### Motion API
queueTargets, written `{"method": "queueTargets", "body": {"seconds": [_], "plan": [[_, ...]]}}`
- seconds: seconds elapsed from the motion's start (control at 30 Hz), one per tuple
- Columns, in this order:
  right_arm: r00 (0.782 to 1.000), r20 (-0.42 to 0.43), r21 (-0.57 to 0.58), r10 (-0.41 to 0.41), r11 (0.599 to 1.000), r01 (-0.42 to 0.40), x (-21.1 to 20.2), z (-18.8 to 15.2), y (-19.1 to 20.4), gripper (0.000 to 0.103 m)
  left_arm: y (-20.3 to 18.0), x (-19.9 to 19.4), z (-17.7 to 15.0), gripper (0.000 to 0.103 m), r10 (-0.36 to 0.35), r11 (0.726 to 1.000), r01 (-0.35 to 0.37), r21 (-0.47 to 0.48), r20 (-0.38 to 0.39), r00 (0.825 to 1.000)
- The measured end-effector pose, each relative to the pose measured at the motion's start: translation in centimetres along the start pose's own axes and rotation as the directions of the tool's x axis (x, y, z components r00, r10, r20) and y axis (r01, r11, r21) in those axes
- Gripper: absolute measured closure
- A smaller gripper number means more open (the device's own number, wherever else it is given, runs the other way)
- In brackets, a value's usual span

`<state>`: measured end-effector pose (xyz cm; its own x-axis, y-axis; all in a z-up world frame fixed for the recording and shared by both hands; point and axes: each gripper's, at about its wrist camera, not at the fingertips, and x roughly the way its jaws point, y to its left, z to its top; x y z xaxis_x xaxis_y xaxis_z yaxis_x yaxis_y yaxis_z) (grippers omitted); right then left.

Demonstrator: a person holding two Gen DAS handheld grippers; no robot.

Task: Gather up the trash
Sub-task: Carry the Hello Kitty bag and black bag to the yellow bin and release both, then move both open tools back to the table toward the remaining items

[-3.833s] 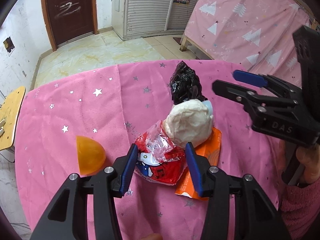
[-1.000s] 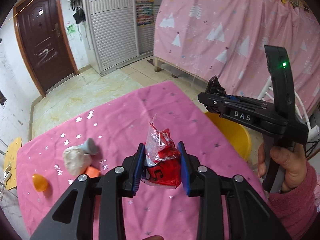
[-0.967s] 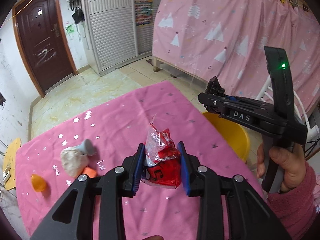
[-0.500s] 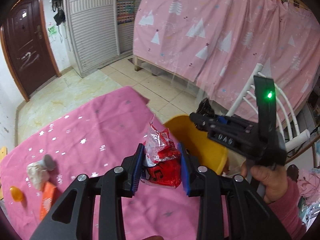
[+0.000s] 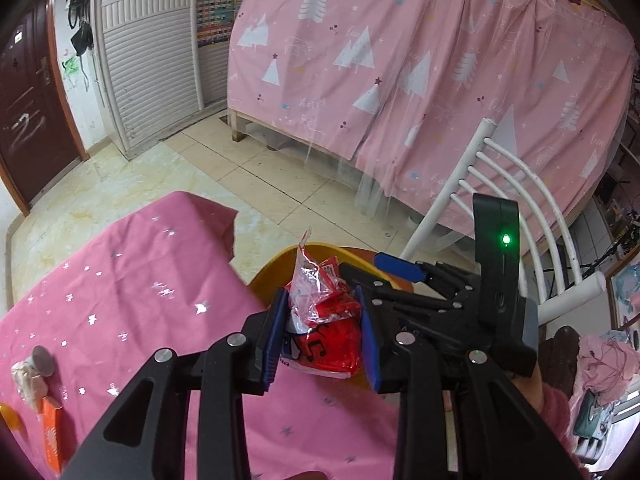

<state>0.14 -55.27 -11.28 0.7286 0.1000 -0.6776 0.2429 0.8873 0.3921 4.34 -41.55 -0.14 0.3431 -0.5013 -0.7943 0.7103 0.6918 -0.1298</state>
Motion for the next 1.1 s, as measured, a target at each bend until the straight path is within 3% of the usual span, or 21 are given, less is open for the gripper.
{"method": "queueTargets", "body": {"seconds": [0.23,0.67,0.9,0.97,1.1], "plan": [[1.000,0.016,0.040,-0.007,0.999,0.006,-0.5,0.1,-1.9,0.051,-0.5,0.8,0.8,0.058,-0.077,0.997,0.077,-0.031,0.010,0.997],[1.000,0.031,0.003,0.004,1.000,-0.004,-1.2,0.8,0.3,0.051,1.4,-0.8,0.0,0.057,-0.062,0.996,0.063,-0.070,0.021,0.998],[0.999,0.033,-0.057,0.029,0.998,-0.028,-1.1,1.4,4.0,0.051,4.7,-3.2,-1.1,0.056,-0.028,0.992,0.034,-0.125,0.047,0.998],[0.999,0.031,-0.080,0.044,0.996,-0.041,-0.9,1.5,5.5,0.043,6.0,-3.9,-1.4,0.056,-0.013,0.989,0.021,-0.146,0.055,0.998],[0.998,0.014,-0.130,0.067,0.989,-0.065,-0.3,1.4,8.5,0.042,8.6,-5.7,-2.3,0.056,0.038,0.983,-0.024,-0.180,0.076,0.996]]}}
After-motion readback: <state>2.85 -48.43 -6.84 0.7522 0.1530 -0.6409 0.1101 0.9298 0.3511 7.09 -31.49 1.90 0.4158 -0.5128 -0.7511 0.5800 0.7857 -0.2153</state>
